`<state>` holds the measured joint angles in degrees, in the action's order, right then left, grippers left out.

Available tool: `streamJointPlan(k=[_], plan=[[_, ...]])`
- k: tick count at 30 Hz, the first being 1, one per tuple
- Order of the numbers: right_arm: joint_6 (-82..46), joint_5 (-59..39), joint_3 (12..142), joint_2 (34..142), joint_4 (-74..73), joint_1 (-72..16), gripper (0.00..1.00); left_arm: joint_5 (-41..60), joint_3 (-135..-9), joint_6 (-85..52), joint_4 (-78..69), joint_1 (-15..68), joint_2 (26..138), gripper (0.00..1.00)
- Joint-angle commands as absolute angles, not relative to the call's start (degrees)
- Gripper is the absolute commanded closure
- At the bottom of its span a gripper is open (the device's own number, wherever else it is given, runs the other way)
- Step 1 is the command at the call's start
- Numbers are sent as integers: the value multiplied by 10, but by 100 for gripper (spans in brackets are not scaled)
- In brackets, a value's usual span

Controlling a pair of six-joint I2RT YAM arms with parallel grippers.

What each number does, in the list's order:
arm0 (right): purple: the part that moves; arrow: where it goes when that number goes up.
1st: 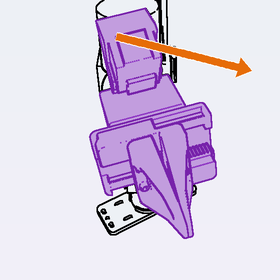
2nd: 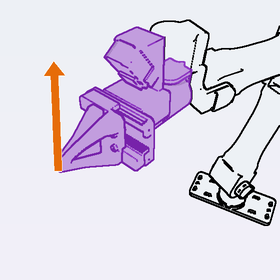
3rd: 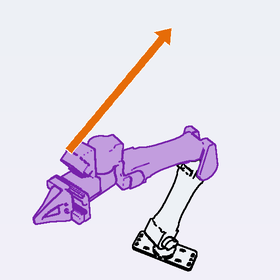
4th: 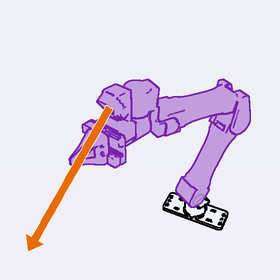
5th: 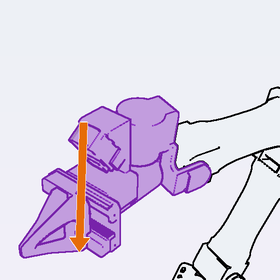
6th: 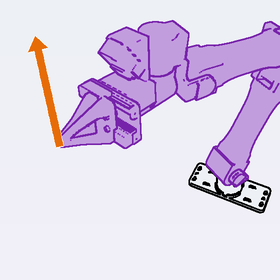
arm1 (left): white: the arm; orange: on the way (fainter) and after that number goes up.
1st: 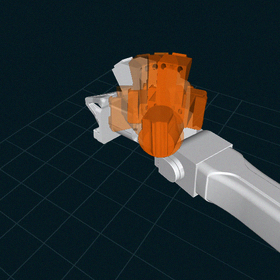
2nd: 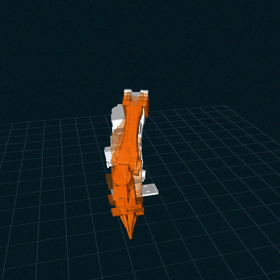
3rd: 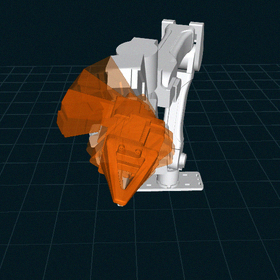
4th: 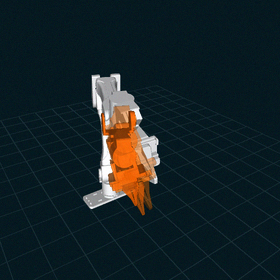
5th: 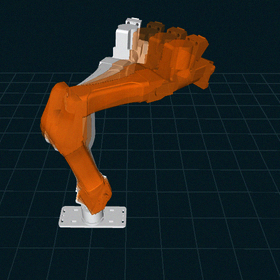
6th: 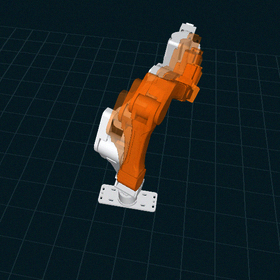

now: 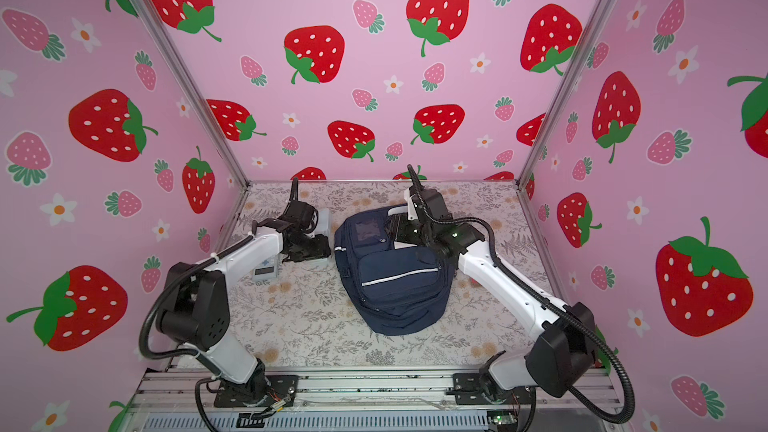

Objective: Pack the student bag
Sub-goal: 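Lift the white pencil case over the backpack toward the right gripper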

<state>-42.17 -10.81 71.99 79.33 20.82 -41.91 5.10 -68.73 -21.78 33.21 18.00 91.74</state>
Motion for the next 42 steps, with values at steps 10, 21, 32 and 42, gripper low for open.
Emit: streamJointPlan(k=[10, 21, 32, 42], plan=[[-433, -83, 716, 755, 162, -514, 35, 115, -607, -294, 209, 369, 721, 83], [-404, -55, 765, 792, 237, -496, 35, 143, -610, -334, 156, 388, 721, 84], [-418, -94, 727, 800, 210, -495, 45, 154, -605, -341, 131, 401, 733, 84], [-426, -90, 713, 784, 203, -487, 66, 163, -599, -327, 120, 411, 735, 64]])
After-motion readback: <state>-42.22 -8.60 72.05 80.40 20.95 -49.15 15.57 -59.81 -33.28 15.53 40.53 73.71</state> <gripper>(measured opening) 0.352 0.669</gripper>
